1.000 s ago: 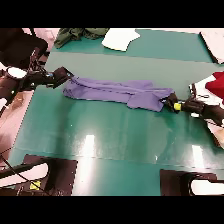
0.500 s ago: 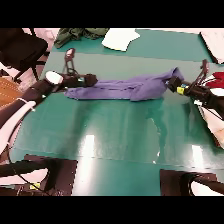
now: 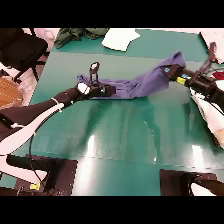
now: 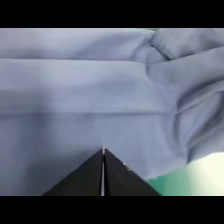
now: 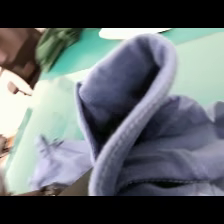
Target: Fold the shirts.
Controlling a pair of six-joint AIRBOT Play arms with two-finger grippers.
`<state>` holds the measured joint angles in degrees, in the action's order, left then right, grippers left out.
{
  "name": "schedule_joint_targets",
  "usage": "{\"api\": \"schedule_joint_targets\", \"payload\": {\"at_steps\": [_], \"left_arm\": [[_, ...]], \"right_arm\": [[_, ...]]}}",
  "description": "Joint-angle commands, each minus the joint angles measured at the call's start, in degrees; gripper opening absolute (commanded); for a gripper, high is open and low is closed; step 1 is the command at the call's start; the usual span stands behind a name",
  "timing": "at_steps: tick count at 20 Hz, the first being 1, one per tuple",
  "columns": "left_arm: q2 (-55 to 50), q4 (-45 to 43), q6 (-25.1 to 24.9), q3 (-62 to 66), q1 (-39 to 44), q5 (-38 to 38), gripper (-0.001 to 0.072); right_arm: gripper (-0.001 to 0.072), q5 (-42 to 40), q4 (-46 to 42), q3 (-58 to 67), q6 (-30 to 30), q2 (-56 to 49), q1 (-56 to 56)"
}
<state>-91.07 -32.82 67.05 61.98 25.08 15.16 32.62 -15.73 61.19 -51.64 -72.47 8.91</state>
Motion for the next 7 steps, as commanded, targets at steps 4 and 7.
{"api": "schedule_joint_targets", "payload": {"at_steps": [4,7], "left_arm": [[-2.64,-2.05,0.72,6.8,-1.27,-1.79,0.0025],[2.73,-3.89,8.33,6.95,-9.97,-1.03,0.0024]], "right_arm": [[0.0007,1.01,-0.85,16.11,-1.51,-13.81,12.31],[0.0007,2.6,-0.83,23.67,-2.12,-20.57,16.59]]}}
